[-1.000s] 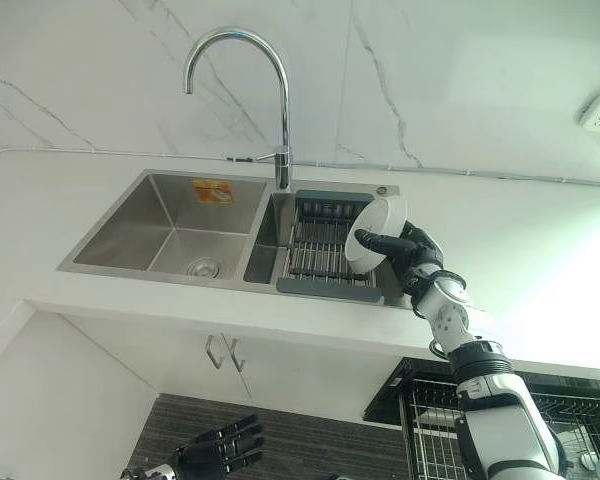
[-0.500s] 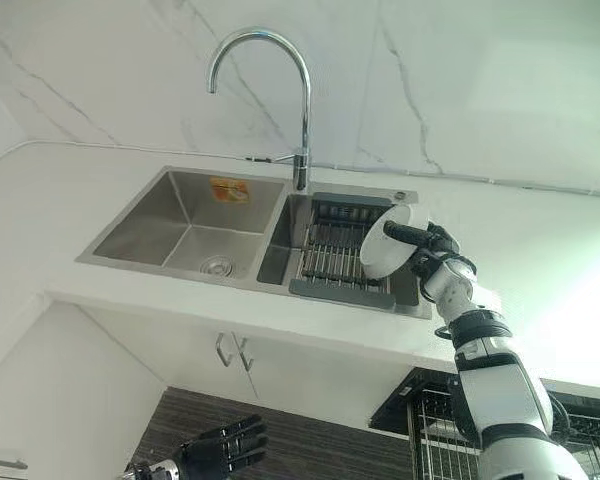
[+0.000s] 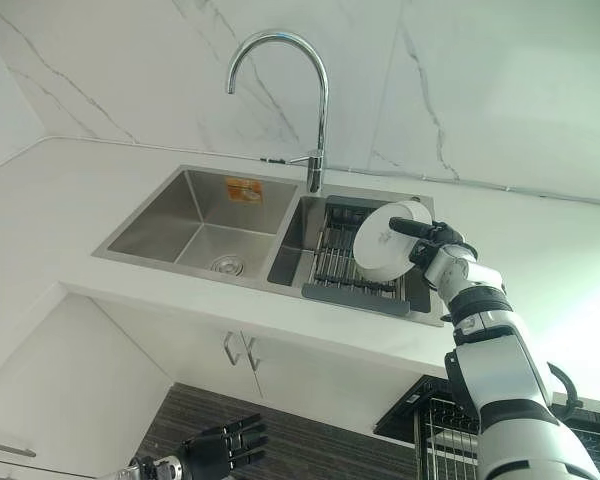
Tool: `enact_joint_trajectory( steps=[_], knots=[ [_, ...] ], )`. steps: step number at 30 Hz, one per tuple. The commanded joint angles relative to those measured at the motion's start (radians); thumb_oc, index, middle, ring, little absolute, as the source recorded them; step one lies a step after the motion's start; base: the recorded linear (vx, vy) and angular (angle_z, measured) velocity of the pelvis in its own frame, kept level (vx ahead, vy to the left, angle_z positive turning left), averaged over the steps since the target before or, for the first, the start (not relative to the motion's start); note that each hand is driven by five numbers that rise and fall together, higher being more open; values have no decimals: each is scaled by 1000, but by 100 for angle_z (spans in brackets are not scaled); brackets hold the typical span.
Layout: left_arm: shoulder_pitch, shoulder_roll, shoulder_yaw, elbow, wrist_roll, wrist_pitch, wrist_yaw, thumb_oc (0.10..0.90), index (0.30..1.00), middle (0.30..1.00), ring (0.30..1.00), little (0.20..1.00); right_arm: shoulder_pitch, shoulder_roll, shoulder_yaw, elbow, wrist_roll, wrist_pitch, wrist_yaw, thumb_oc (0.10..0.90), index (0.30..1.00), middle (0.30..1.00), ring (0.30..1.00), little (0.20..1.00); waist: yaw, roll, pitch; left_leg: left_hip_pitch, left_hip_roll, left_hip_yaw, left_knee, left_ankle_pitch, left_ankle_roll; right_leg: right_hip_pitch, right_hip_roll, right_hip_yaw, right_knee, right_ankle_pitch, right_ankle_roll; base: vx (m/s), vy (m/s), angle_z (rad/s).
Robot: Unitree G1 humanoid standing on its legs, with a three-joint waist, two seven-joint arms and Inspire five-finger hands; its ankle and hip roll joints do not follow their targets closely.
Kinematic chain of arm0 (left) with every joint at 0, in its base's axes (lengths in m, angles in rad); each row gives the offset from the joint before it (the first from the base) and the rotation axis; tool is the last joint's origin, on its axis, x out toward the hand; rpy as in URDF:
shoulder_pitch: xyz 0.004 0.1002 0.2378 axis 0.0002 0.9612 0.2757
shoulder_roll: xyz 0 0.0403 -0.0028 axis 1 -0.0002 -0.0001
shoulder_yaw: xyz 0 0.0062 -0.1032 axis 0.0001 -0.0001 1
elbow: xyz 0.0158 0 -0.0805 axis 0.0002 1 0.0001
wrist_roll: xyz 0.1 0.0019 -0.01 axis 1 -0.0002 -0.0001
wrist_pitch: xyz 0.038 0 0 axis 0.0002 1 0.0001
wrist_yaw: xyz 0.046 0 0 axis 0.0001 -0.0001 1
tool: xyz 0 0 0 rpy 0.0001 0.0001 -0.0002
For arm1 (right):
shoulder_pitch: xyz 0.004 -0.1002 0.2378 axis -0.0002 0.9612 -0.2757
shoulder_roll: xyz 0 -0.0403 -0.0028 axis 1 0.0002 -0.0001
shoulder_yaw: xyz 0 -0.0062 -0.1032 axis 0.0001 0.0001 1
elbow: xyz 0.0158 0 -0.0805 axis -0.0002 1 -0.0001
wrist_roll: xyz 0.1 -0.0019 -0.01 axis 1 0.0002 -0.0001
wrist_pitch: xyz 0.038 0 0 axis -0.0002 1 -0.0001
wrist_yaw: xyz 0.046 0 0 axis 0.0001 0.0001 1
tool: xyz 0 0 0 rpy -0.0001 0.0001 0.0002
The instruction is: Place the dishes in the dishwasher.
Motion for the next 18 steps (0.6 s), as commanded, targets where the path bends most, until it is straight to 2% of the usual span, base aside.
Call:
enact_joint_trajectory(
  steps=[1, 6, 10, 15, 18],
  knots=[
    [127, 19, -92, 42, 7, 72, -3, 800, 900, 900, 900, 900, -170, -62, -24, -168, 107, -247, 6, 400, 300, 300, 300, 300, 24, -44, -32, 8, 18, 12, 45, -98, -58, 59, 7, 31, -13, -92, 61, -16, -56, -2],
    [155, 24, -45, 54, -18, 61, 11, 800, 900, 900, 900, 900, -164, -89, -33, -326, 149, -329, 55, 400, 300, 300, 300, 300, 15, -47, -32, 6, 23, 10, 45, -92, -62, 55, 17, 38, -13, -98, 56, -4, -63, -1],
    [193, 29, 29, 102, -10, 24, 0, 800, 900, 900, 900, 900, -91, -88, -82, -608, 240, -379, 130, 400, 300, 300, 300, 300, -3, -47, -30, 4, 34, 15, 45, -86, -68, 46, 31, 50, -13, -103, 52, -8, -109, -4],
    [224, 19, 98, 138, -11, -47, 6, 800, 900, 900, 900, 900, 41, -55, -148, -862, 229, -398, 127, 400, 300, 300, 300, 300, -32, -33, -33, 5, 57, 45, 45, -72, -75, 29, 49, 67, -13, -106, 48, 2, -60, -6],
    [226, -2, 136, 135, -31, -95, 27, 800, 900, 900, 900, 900, 141, -25, -195, -1017, 249, -402, 110, 400, 300, 300, 300, 300, -44, -23, -28, 2, 43, 27, 45, -76, -71, 14, 57, 94, -13, -101, 49, -26, 50, -7]
  ],
)
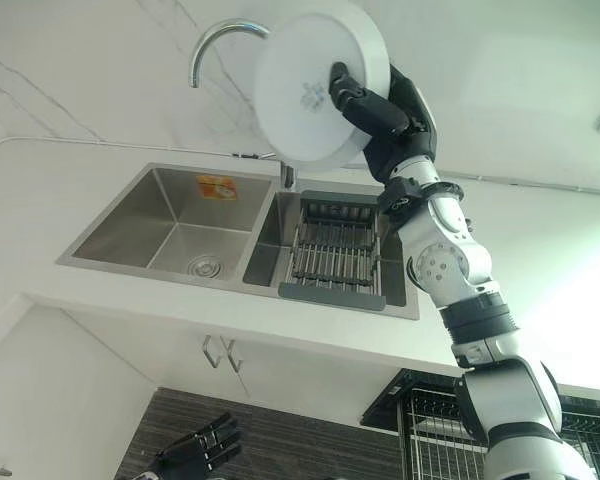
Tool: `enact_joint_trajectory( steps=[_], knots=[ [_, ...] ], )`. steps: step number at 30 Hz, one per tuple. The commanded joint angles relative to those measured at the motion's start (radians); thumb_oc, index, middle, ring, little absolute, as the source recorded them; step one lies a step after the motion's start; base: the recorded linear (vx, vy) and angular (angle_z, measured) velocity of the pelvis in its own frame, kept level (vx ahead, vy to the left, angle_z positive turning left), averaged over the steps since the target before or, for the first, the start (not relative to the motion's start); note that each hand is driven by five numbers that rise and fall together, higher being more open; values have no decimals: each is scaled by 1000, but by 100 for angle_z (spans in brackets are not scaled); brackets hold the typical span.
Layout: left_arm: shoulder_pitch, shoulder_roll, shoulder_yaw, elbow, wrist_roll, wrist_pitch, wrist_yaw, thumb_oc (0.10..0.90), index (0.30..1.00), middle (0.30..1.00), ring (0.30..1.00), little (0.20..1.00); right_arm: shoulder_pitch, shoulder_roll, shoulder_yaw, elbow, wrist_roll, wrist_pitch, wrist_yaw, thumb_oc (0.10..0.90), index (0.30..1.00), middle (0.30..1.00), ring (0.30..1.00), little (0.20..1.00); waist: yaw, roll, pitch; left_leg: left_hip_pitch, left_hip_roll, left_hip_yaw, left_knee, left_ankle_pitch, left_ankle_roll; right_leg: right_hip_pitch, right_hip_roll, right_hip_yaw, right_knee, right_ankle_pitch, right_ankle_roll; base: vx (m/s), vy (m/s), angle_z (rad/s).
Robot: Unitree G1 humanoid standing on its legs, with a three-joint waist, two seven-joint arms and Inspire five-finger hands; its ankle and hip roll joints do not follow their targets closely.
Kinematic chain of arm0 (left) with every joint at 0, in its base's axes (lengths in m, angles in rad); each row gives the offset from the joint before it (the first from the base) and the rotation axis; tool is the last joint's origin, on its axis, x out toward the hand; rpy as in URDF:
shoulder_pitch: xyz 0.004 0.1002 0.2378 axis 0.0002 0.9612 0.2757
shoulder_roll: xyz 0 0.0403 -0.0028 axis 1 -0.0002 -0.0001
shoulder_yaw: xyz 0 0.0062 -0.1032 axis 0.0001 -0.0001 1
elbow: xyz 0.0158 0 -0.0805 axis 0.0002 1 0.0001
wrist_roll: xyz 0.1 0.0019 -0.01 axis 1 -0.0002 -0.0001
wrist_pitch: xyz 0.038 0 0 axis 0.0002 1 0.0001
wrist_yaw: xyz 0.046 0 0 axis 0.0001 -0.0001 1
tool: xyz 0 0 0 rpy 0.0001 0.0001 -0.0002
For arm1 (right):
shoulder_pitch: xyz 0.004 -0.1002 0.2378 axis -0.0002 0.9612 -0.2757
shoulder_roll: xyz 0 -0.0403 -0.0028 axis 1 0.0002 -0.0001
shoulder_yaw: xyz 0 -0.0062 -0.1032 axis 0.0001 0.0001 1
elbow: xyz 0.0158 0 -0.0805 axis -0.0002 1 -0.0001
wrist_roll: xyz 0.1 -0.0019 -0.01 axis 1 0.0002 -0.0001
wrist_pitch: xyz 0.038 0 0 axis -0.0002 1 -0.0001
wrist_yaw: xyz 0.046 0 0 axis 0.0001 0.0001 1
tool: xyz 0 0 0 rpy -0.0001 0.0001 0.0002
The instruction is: Place the dishes in the dishwasher.
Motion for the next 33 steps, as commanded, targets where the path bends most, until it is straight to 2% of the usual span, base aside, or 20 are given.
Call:
enact_joint_trajectory(
  steps=[1, 2, 3, 5, 7, 9, 10, 11, 13, 14, 15, 16, 20, 21, 23, 26, 28, 30, 33],
  knots=[
    [136, -13, -66, 67, 6, -26, 11, 800, 900, 900, 900, 900, -67, 10, -163, -96, 46, -138, -9, 400, 300, 300, 300, 300, 16, -14, -26, 3, -8, -17, 63, -86, -46, 43, 24, 86, -38, -58, 72, -69, 162, -27],
    [141, -30, -45, 58, -15, -46, 20, 800, 900, 900, 900, 900, -19, 45, -172, -144, 49, -153, 6, 400, 300, 300, 300, 300, 23, -12, -19, 13, -52, -70, 63, -99, -27, 30, 30, 123, -38, -52, 73, -101, 246, -35],
    [145, -46, -26, 62, -24, -64, 18, 800, 900, 900, 900, 900, 26, 72, -184, -181, 51, -178, 25, 400, 300, 300, 300, 300, 27, -13, -14, 25, -86, -90, 63, -105, -13, 20, 26, 150, -38, -44, 76, -123, 251, -63],
    [150, -70, -19, 75, -14, -94, 13, 800, 900, 900, 900, 900, 129, 122, -224, -281, 28, -202, 33, 400, 300, 300, 300, 300, 22, -7, -7, 7, -97, -84, 63, -108, -1, 1, 21, 164, -38, -26, 84, -160, 302, -144],
    [159, -88, -23, 76, 18, -110, 24, 800, 900, 900, 900, 900, 258, 182, -283, -372, 10, -229, 58, 400, 300, 300, 300, 300, -5, 1, 2, -2, -101, -60, 63, -125, 15, -27, 1, 180, -38, 6, 112, -153, 368, -73],
    [167, -91, -23, 76, 35, -111, 40, 800, 900, 900, 900, 900, 369, 211, -331, -434, 22, -254, 89, 400, 300, 300, 300, 300, -22, -8, 9, -10, -136, -68, 63, -148, 34, -81, -33, 209, -38, 58, 150, -101, 335, -30],
    [180, -79, -6, 81, 87, -107, 68, 800, 900, 900, 900, 900, 460, 241, -359, -479, 24, -279, 128, 400, 300, 300, 300, 300, -30, -17, 30, -12, -166, -73, 63, -161, 34, -155, -92, 177, -38, 140, 183, -133, 375, -46],
    [189, -64, -15, 78, 105, -99, 84, 800, 900, 900, 900, 900, 467, 250, -354, -493, 23, -287, 126, 400, 300, 300, 300, 300, -27, -12, 40, -12, -162, -61, 63, -160, 36, -141, -93, 123, -38, 155, 183, -170, 341, -47],
    [184, -46, -21, 106, 123, -89, 81, 800, 900, 900, 900, 900, 473, 240, -342, -490, 55, -323, 139, 400, 300, 300, 300, 300, -31, 4, 42, -18, -156, -62, 63, -153, 51, -103, -48, 126, -38, 122, 159, -172, 139, -148],
    [173, -39, -33, 128, 106, -90, 87, 800, 900, 900, 900, 900, 477, 237, -337, -484, 65, -353, 150, 400, 300, 300, 300, 300, -33, 7, 36, -31, -149, -53, 63, -148, 60, -80, -45, 122, -38, 105, 143, -189, 27, -165],
    [155, -44, -34, 152, 132, -93, 106, 800, 900, 900, 900, 900, 490, 262, -333, -503, 37, -364, 155, 400, 300, 300, 300, 300, -20, -2, 24, -30, -137, -18, 63, -163, 69, -33, -95, 91, -38, 107, 147, -149, -18, -72],
    [154, -45, -35, 153, 140, -97, 110, 800, 900, 900, 900, 900, 491, 264, -334, -506, 31, -366, 150, 400, 300, 300, 300, 300, -18, -4, 23, -30, -136, -15, 63, -164, 70, -31, -100, 89, -38, 109, 148, -91, -94, -60],
    [145, -43, -46, 144, 199, -97, 146, 800, 900, 900, 900, 900, 518, 292, -337, -537, -7, -351, 117, 400, 300, 300, 300, 300, -10, -19, 20, -18, -125, 10, 63, -182, 71, -39, -175, 70, -38, 150, 180, -46, -196, -85],
    [144, -38, -46, 130, 219, -93, 168, 800, 900, 900, 900, 900, 536, 296, -334, -555, -19, -354, 104, 400, 300, 300, 300, 300, -8, -23, 23, -10, -115, 20, 63, -188, 68, -47, -200, 60, -38, 164, 193, -41, -261, -27],
    [138, -25, -49, 106, 252, -95, 197, 800, 900, 900, 900, 900, 555, 302, -340, -572, -44, -372, 98, 400, 300, 300, 300, 300, -15, -26, 28, -1, -95, 26, 63, -195, 62, -65, -218, 69, -38, 163, 204, -66, -418, -32],
    [128, -18, -47, 84, 238, -83, 218, 800, 900, 900, 900, 900, 563, 297, -342, -584, -72, -406, 92, 400, 300, 300, 300, 300, -22, -27, 30, 2, -78, 18, 63, -198, 54, -75, -211, 93, -38, 144, 203, -44, -413, -20],
    [116, -10, -40, 63, 244, -77, 254, 800, 900, 900, 900, 900, 562, 291, -340, -597, -119, -445, 78, 400, 300, 300, 300, 300, -27, -30, 30, -1, -54, -8, 63, -195, 40, -74, -185, 122, -38, 109, 196, -39, -626, -8],
    [106, -13, -24, 53, 253, -71, 285, 800, 900, 900, 900, 900, 548, 272, -334, -594, -148, -434, 59, 400, 300, 300, 300, 300, -22, -31, 23, -4, -10, -1, 63, -174, 17, -57, -158, 105, -38, 70, 187, -22, -608, 9],
    [108, -31, -7, 41, 192, -53, 335, 800, 900, 900, 900, 900, 504, 227, -293, -563, -153, -411, 34, 400, 300, 300, 300, 300, -31, -25, 17, 1, 87, 29, 63, -114, -39, -46, -95, 102, -38, 27, 141, 2, -606, 19]
  ],
)
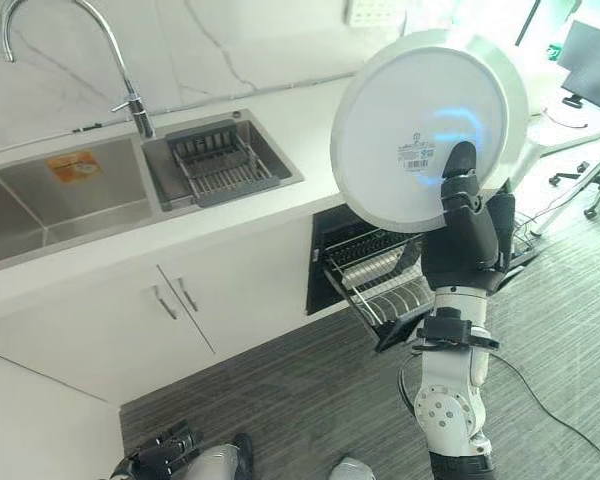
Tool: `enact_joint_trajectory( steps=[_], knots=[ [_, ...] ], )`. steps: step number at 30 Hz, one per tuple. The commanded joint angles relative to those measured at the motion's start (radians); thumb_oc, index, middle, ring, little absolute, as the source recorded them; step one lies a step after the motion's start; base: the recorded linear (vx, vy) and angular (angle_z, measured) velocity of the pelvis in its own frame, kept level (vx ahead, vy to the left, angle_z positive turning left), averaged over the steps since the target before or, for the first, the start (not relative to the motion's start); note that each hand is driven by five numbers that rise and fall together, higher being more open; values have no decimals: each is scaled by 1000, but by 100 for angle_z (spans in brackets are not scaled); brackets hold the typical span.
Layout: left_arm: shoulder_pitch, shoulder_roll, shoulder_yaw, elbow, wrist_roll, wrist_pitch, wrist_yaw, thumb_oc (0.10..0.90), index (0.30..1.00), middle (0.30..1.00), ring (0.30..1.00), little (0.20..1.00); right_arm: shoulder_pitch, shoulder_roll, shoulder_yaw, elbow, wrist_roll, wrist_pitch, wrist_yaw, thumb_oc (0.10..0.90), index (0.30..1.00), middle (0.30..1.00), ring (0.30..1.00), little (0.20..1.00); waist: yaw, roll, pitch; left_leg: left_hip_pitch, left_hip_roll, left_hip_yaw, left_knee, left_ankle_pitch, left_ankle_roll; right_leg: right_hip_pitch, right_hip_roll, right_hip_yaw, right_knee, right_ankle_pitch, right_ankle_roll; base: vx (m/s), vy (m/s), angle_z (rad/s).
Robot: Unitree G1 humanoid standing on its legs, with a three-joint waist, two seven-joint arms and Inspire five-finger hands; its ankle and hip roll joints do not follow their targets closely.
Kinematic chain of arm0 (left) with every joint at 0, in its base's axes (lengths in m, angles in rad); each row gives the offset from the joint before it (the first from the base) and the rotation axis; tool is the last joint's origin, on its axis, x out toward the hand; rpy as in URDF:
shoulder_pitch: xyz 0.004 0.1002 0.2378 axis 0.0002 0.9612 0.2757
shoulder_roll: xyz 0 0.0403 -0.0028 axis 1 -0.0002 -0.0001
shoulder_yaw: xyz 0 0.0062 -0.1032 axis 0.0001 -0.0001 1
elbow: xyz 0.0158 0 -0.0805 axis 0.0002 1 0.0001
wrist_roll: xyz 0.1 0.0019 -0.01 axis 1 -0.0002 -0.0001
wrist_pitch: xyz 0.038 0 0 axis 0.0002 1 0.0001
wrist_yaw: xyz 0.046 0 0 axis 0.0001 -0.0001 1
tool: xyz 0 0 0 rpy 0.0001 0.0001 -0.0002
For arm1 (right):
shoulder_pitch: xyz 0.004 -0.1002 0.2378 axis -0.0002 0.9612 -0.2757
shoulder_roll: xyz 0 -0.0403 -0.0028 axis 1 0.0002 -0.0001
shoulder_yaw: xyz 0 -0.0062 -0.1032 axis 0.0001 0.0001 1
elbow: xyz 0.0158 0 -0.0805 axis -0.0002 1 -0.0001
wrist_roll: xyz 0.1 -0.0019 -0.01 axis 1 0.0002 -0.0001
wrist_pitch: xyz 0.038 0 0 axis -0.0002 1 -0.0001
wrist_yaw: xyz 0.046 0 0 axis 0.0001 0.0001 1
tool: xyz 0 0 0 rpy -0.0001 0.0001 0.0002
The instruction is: Place the dishes in the dishwasher.
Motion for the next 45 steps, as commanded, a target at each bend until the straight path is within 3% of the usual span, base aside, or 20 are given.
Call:
enact_joint_trajectory(
  steps=[1, 4, 5, 8, 10, 13, 21, 25, 30, 34, 35, 36, 38, 41, 43, 45],
  knots=[
    [105, -97, -96, 51, 58, 74, 18, 800, 900, 900, 900, 900, -165, -89, -16, -74, -46, -77, 11, 400, 300, 300, 300, 300, 0, 17, -20, 233, 92, 73, -33, -92, -46, 104, 33, 36, -117, 15, 35, 12, -630, -53],
    [102, -118, -102, 66, 74, 43, 17, 800, 900, 900, 900, 900, -152, -107, -25, -64, -41, -71, -3, 400, 300, 300, 300, 300, -5, 19, -9, 236, 114, 132, -33, -37, -54, 125, 41, -4, -117, -2, 13, 4, -431, -21],
    [101, -131, -111, 67, 81, 27, 12, 800, 900, 900, 900, 900, -133, -115, -40, -63, -33, -71, -7, 400, 300, 300, 300, 300, -3, 20, -1, 228, 71, 141, -33, -40, -43, 135, 39, -21, -117, -9, 9, 8, -204, 43],
    [118, -150, -114, 63, 52, 13, 22, 800, 900, 900, 900, 900, -138, -92, -22, -50, -28, -51, 1, 400, 300, 300, 300, 300, 20, 43, 4, 189, -48, 72, -33, -81, -10, 134, 72, 9, -117, -14, 11, 69, -116, 39],
    [127, -143, -123, 85, 52, -1, 11, 800, 900, 900, 900, 900, -135, -64, 8, -56, -68, -53, -24, 400, 300, 300, 300, 300, 30, 64, 3, 136, -66, 61, -33, -67, -10, 149, 106, 19, -117, -30, 0, 147, -87, -22],
    [126, -141, -126, 121, 66, -11, 12, 800, 900, 900, 900, 900, -133, -46, 34, -65, -102, -45, -74, 400, 300, 300, 300, 300, 51, 74, 0, 72, -78, 41, -33, -38, -14, 167, 135, 25, -117, -53, -14, 151, -37, -19],
    [119, -148, -112, 171, 78, -9, 48, 800, 900, 900, 900, 900, -63, -44, 46, -77, -96, 20, -122, 400, 300, 300, 300, 300, 38, 60, -33, 106, -100, 35, -33, -82, 13, 179, 119, 9, -117, -76, -6, 146, 105, -16],
    [111, -136, -117, 170, 97, -7, 68, 800, 900, 900, 900, 900, -34, -24, 43, -87, -55, 86, -120, 400, 300, 300, 300, 300, 30, 47, -41, 137, -139, 15, -33, -113, 41, 183, 101, 18, -117, -63, 4, 157, 159, -23],
    [114, -125, -119, 166, 77, -6, 73, 800, 900, 900, 900, 900, -32, 5, 79, -83, -35, 102, -70, 400, 300, 300, 300, 300, 32, 44, -36, 153, -161, 2, -33, -129, 69, 198, 84, 19, -117, -44, 17, 101, 179, 1],
    [120, -125, -136, 162, 118, -10, 70, 800, 900, 900, 900, 900, -36, 21, 97, -75, -101, 105, -112, 400, 300, 300, 300, 300, 25, 47, -22, 159, -165, -14, -33, -132, 95, 236, 95, 19, -117, 79, 38, 112, 220, 5],
    [121, -124, -163, 153, 147, -19, 91, 800, 900, 900, 900, 900, -44, 21, 109, -76, -153, 93, -114, 400, 300, 300, 300, 300, 13, 65, -6, 148, -166, -64, -33, -124, 107, 209, 139, 51, -60, 185, 40, 115, 134, 0],
    [117, -121, -186, 142, 143, -17, 107, 800, 900, 900, 900, 900, -46, 10, 113, -83, -185, 101, -107, 400, 300, 300, 300, 300, 7, 62, 4, 147, -172, -88, -33, -127, 106, 166, 128, 60, -77, 195, 33, 109, 56, 6],
    [110, -111, -184, 133, 136, -4, 105, 800, 900, 900, 900, 900, -49, -7, 108, -82, -196, 100, -94, 400, 300, 300, 300, 300, 5, 55, 11, 152, -173, -95, -33, -135, 101, 148, 99, 63, -117, 176, 29, 69, -119, 3],
    [93, -92, -164, 119, 168, 19, 99, 800, 900, 900, 900, 900, -36, -34, 87, -86, -218, 91, -74, 400, 300, 300, 300, 300, -9, 26, 17, 172, -185, -93, -33, -167, 91, 20, 10, 155, -117, 118, 53, 117, -268, -4],
    [79, -78, -169, 85, 179, 55, 113, 800, 900, 900, 900, 900, -28, -58, 63, -97, -257, 87, -101, 400, 300, 300, 300, 300, -37, 24, 19, 188, -178, -111, -33, -180, 84, -60, 2, 249, -117, 146, 70, 192, -408, 33],
    [70, -69, -173, 57, 188, 85, 128, 800, 900, 900, 900, 900, -36, -75, 49, -99, -272, 92, -125, 400, 300, 300, 300, 300, -45, 19, 20, 196, -170, -126, -33, -190, 79, -77, 3, 265, -117, 154, 78, 163, -409, 76]
  ],
)
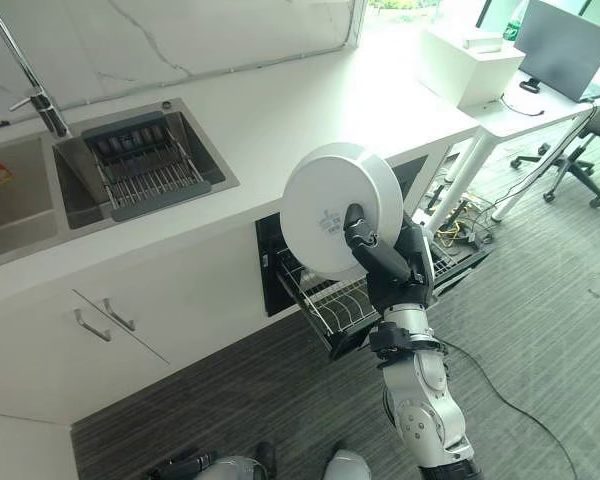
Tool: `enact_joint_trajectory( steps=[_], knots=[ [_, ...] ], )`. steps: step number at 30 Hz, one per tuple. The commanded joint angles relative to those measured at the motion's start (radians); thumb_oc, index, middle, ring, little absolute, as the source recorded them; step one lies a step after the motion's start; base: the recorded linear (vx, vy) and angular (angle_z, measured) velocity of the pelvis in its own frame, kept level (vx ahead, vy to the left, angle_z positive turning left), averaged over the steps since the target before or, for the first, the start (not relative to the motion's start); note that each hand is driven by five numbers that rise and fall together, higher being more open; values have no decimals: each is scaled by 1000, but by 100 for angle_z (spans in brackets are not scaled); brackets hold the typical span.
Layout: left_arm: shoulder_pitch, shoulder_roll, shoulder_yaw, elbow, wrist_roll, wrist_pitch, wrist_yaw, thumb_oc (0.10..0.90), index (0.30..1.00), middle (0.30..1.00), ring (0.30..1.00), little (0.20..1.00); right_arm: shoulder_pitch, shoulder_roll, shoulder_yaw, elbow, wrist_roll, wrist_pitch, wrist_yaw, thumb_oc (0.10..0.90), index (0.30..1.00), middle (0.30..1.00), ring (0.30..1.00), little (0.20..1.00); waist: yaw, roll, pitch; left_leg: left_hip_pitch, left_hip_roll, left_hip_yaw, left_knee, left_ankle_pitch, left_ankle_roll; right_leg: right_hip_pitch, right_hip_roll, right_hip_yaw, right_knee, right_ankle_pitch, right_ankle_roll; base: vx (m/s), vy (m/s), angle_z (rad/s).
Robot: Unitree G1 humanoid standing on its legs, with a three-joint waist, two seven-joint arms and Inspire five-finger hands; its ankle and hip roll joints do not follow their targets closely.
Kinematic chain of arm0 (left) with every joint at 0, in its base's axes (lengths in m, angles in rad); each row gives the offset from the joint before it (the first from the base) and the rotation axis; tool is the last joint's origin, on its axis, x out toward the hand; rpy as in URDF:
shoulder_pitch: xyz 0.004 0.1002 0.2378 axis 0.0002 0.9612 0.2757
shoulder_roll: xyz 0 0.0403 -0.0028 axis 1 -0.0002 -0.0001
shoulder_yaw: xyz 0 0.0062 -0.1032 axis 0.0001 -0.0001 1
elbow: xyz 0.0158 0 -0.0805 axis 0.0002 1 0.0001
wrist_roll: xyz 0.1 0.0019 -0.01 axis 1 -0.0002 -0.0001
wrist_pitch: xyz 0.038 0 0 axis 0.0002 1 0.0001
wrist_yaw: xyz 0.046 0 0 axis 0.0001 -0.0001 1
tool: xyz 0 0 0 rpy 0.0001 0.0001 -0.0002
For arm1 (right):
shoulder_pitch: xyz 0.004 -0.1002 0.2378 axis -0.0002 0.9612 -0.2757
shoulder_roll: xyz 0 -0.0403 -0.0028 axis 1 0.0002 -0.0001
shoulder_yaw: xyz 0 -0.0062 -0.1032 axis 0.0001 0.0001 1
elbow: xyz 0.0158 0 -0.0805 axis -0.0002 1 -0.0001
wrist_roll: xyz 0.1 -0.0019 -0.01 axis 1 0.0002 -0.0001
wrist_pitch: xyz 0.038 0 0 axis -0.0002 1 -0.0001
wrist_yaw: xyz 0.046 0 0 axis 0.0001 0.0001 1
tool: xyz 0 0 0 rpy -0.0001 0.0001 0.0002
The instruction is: Place the dishes in the dishwasher.
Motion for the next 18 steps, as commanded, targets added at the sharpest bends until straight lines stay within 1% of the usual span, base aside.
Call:
enact_joint_trajectory(
  steps=[1, 2, 3, 4, 5, 7, 9, 10, 11, 12, 13, 14, 15, 16, 17, 18],
  knots=[
    [116, 29, -59, -26, 67, 80, 14, 800, 900, 900, 900, 900, -130, -46, -96, -140, -77, -107, 5, 400, 300, 300, 300, 300, -19, -59, -33, 86, 81, -32, 8, -143, -69, 20, -6, -55, -52, 92, 44, 101, -294, 82],
    [114, 29, -58, -26, 70, 81, 14, 800, 900, 900, 900, 900, -131, -47, -97, -140, -79, -107, 4, 400, 300, 300, 300, 300, -20, -60, -33, 86, 82, -33, 8, -143, -70, 22, -8, -59, -52, 90, 45, 113, -391, 74],
    [108, 31, -42, -26, 98, 95, 14, 800, 900, 900, 900, 900, -135, -62, -100, -137, -111, -107, 1, 400, 300, 300, 300, 300, -12, -68, -45, 84, 107, -12, 8, -146, -84, 47, -11, -97, -52, 69, 53, 112, -387, 98],
    [109, 31, -35, -25, 103, 105, 18, 800, 900, 900, 900, 900, -136, -76, -107, -136, -128, -98, -6, 400, 300, 300, 300, 300, -13, -71, -55, 84, 131, 0, 8, -139, -100, 63, -1, -106, -52, 49, 53, 151, -493, 68],
    [114, 26, -38, -29, 85, 115, 28, 800, 900, 900, 900, 900, -140, -93, -112, -136, -140, -90, -12, 400, 300, 300, 300, 300, -15, -72, -65, 90, 163, 21, 8, -130, -119, 78, 3, -123, -52, 33, 46, 126, -366, 44],
    [124, 9, -27, -33, 72, 123, 37, 800, 900, 900, 900, 900, -147, -116, -120, -132, -182, -90, -22, 400, 300, 300, 300, 300, -14, -69, -73, 94, 208, 43, 8, -113, -145, 103, 17, -151, -52, 8, 25, 101, -311, 26],
    [142, -14, -28, -21, 81, 96, 42, 800, 900, 900, 900, 900, -156, -143, -137, -124, -227, -92, -34, 400, 300, 300, 300, 300, -9, -65, -72, 85, 251, 64, 8, -84, -163, 124, 32, -175, -52, -11, 7, 50, -251, 12],
    [149, -24, -28, -14, 84, 82, 42, 800, 900, 900, 900, 900, -157, -164, -153, -119, -252, -91, -45, 400, 300, 300, 300, 300, -7, -63, -68, 76, 276, 84, 8, -64, -172, 134, 34, -191, -52, -19, 0, 6, -230, 3],
    [153, -34, -27, -3, 93, 66, 39, 800, 900, 900, 900, 900, -151, -188, -175, -117, -299, -86, -66, 400, 300, 300, 300, 300, -8, -59, -62, 65, 303, 118, 8, -40, -181, 146, 34, -216, -52, -28, -6, 0, -184, 13],
    [156, -40, -31, 4, 101, 55, 36, 800, 900, 900, 900, 900, -146, -202, -191, -115, -319, -84, -77, 400, 300, 300, 300, 300, -10, -56, -55, 67, 314, 138, 8, -34, -186, 161, 31, -235, -52, -37, -6, 40, -137, 32],
    [158, -46, -32, 9, 121, 43, 31, 800, 900, 900, 900, 900, -140, -223, -215, -113, -363, -77, -93, 400, 300, 300, 300, 300, -15, -54, -53, 69, 328, 175, 8, -38, -195, 176, 24, -257, -52, -55, 1, 18, -73, 68],
    [159, -52, -35, 12, 132, 31, 28, 800, 900, 900, 900, 900, -131, -240, -234, -111, -420, -77, -104, 400, 300, 300, 300, 300, -25, -50, -48, 69, 337, 211, 8, -34, -199, 182, 15, -282, -52, -57, 3, -75, -58, 76],
    [160, -54, -40, 18, 135, 21, 22, 800, 900, 900, 900, 900, -122, -261, -252, -97, -495, -84, -110, 400, 300, 300, 300, 300, -32, -47, -44, 61, 337, 230, 8, -19, -193, 178, 9, -305, -52, -44, -2, -117, -25, 82],
    [161, -54, -39, 19, 135, 20, 21, 800, 900, 900, 900, 900, -121, -265, -253, -95, -508, -85, -111, 400, 300, 300, 300, 300, -32, -46, -45, 61, 333, 224, 8, -21, -193, 178, 10, -303, -52, -45, -2, -89, 24, 64],
    [162, -51, -38, 20, 133, 21, 17, 800, 900, 900, 900, 900, -122, -288, -252, -80, -609, -94, -128, 400, 300, 300, 300, 300, -31, -41, -47, 59, 312, 199, 8, -30, -190, 178, 15, -290, -52, -47, -3, 2, 51, 48],
    [160, -48, -37, 22, 131, 24, 16, 800, 900, 900, 900, 900, -129, -300, -243, -66, -670, -98, -137, 400, 300, 300, 300, 300, -30, -38, -51, 57, 303, 187, 8, -34, -189, 179, 19, -283, -52, -50, -4, 18, 65, 27]
  ],
)
